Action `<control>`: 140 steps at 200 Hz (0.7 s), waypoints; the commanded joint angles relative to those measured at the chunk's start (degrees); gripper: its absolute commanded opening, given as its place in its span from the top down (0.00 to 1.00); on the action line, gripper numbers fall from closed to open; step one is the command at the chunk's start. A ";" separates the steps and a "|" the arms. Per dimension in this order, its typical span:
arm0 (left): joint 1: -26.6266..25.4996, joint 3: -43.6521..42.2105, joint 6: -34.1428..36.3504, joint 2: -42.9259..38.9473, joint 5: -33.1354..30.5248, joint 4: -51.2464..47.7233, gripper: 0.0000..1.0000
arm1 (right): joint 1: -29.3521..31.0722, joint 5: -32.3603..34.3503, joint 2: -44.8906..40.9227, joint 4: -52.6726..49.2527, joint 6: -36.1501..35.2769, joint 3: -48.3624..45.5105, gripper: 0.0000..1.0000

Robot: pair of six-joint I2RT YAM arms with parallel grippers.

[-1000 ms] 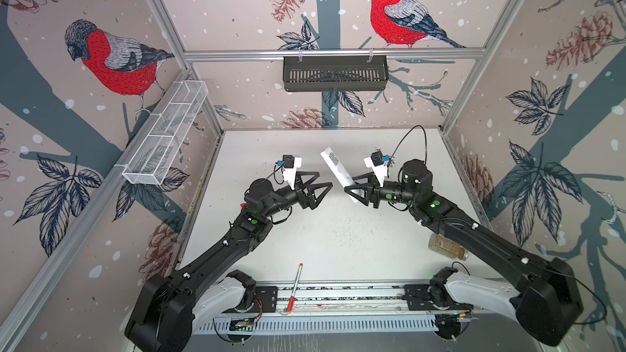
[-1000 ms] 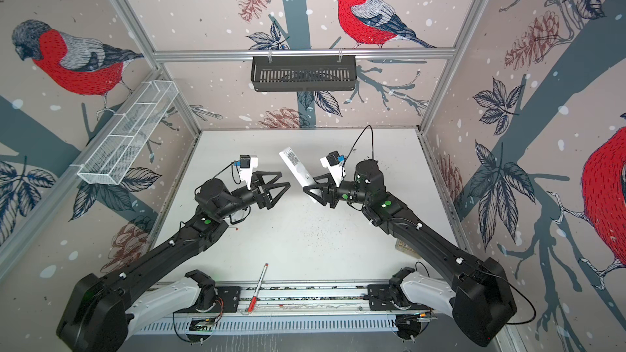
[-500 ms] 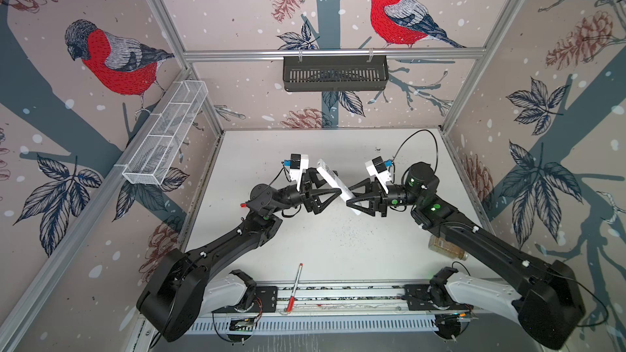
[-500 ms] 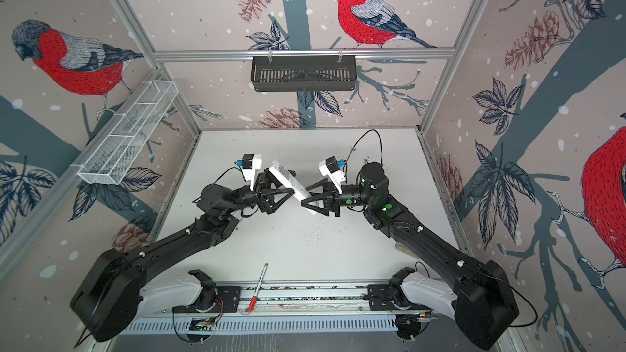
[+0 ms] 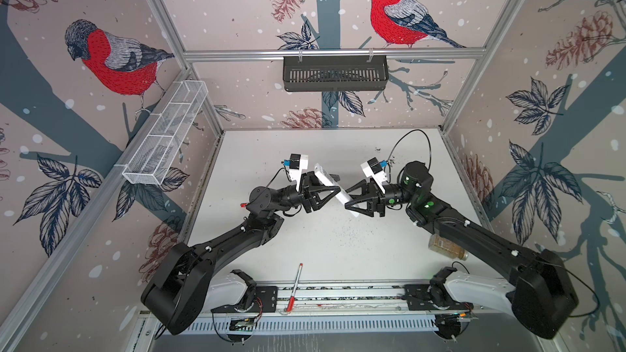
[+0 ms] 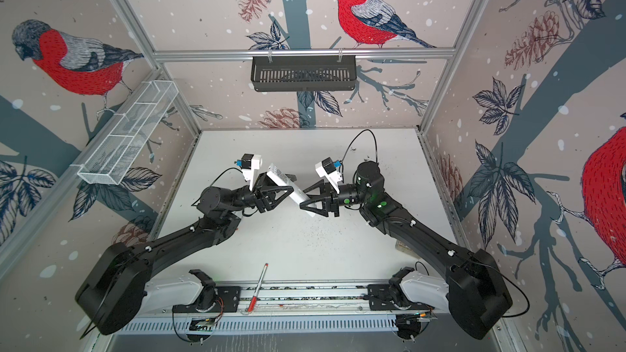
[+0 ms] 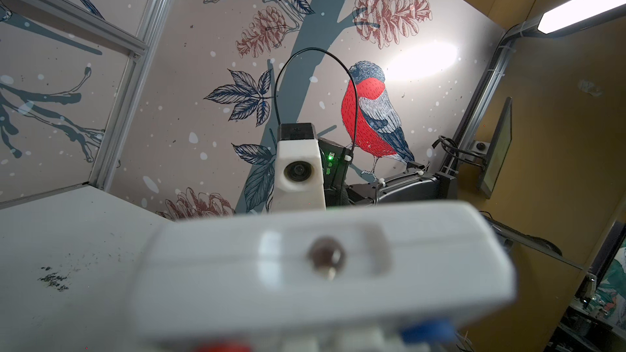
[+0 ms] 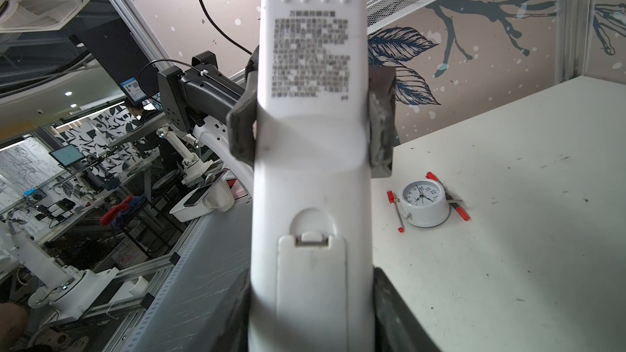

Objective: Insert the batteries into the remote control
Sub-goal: 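Grasp the raised remote with the left gripper while the right gripper releases it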

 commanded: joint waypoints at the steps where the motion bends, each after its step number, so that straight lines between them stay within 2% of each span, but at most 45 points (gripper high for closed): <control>1: -0.05 1.08 6.37 -1.36 -2.84 -7.96 0.69 | -0.01 2.15 0.38 -1.32 -1.14 0.63 0.57; 9: 0.03 1.80 8.25 -1.76 -3.73 -11.98 0.70 | -0.11 2.95 0.47 -3.08 -2.31 0.91 0.52; 26: 0.26 5.18 13.06 -2.10 -7.91 -25.73 0.71 | -0.64 7.83 0.27 -10.22 -6.47 2.36 0.31; 37: 0.34 8.18 16.18 -1.49 -11.26 -36.26 0.71 | -1.13 13.24 0.06 -15.04 -8.63 3.57 0.25; 47: 0.72 11.12 18.28 -0.41 -14.31 -45.65 0.70 | -1.30 21.23 -0.42 -19.09 -9.93 4.76 0.21; 63: 1.14 15.05 20.63 2.08 -20.35 -58.56 0.71 | -1.18 31.30 -1.15 -22.61 -11.53 5.35 0.17; 78: 1.87 17.56 21.68 4.84 -23.32 -66.04 0.71 | -1.16 37.59 -2.02 -22.77 -11.98 4.40 0.15; 121: 2.43 26.06 24.11 15.76 -27.42 -79.61 0.71 | -1.12 47.21 0.05 -23.87 -12.59 3.25 0.12; 140: 2.51 30.08 24.78 21.20 -30.59 -82.95 0.71 | -0.96 47.56 1.67 -24.70 -13.21 3.37 0.10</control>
